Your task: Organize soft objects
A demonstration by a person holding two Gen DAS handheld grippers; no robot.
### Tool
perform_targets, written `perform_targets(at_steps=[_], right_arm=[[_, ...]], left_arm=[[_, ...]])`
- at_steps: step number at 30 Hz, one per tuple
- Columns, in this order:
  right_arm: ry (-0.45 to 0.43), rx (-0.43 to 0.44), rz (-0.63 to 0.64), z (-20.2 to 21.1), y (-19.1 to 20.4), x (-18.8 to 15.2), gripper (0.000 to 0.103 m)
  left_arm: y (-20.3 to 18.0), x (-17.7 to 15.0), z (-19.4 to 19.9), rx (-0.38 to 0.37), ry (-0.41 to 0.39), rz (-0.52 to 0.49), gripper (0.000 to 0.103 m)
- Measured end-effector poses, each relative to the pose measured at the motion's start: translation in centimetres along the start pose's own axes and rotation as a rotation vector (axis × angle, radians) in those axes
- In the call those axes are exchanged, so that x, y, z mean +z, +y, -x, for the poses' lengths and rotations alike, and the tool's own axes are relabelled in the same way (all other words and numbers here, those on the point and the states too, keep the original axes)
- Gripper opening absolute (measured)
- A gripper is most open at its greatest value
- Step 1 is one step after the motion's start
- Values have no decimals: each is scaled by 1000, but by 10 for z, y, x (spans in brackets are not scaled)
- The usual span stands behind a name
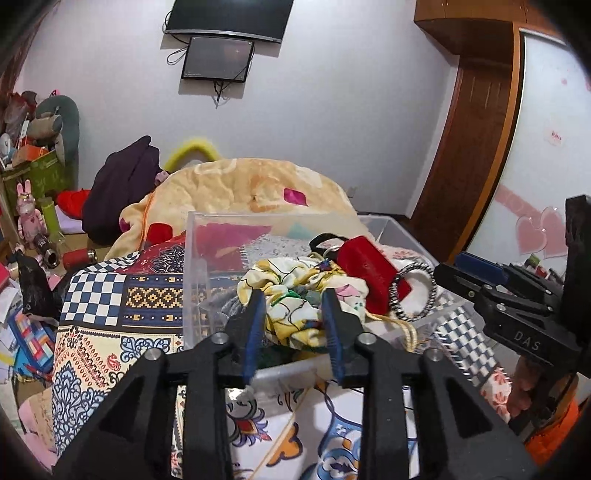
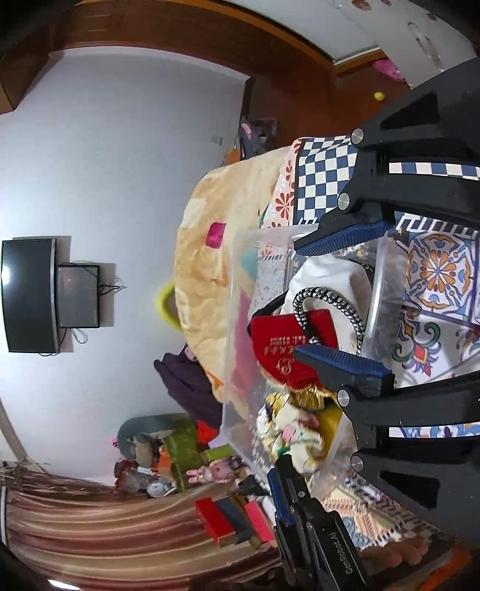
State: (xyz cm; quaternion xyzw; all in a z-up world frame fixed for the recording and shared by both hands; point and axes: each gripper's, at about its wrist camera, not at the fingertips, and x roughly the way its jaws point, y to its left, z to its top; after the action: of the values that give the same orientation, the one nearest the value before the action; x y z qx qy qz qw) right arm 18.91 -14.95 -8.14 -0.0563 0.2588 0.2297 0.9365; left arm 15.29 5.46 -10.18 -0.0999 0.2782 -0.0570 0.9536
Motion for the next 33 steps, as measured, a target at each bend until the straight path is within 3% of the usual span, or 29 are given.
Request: perform_targets(at_steps=[5,12,17,21,24,28,30,33], right_arm=[[-59,26,-1,24,1,10,47],[-178,55,16,67,10,26,47],[-258,85,3,95,14,36,49],[-334,91,-5,117,18,41,69],[-376,85,-3,129,22,44,81],[-407,82,-12,138,23,43,92],[-421,80,-21,142,23,41,103],[-432,82,-24,144,23,41,103]], left_arm=[[-8,10,31,-16,-65,-22,32],[-32,29,90,-13,-211,-85,43],[-54,37,130,5,-310,-140,59],[-68,41,155,29,-379,-174,86],[-74,42,169,31,-409,-176,97],[-78,43,181,51,-438,-179,102],[-81,43,183,55,-441,-184,102],[-82,43,186,50,-448,-188,103]])
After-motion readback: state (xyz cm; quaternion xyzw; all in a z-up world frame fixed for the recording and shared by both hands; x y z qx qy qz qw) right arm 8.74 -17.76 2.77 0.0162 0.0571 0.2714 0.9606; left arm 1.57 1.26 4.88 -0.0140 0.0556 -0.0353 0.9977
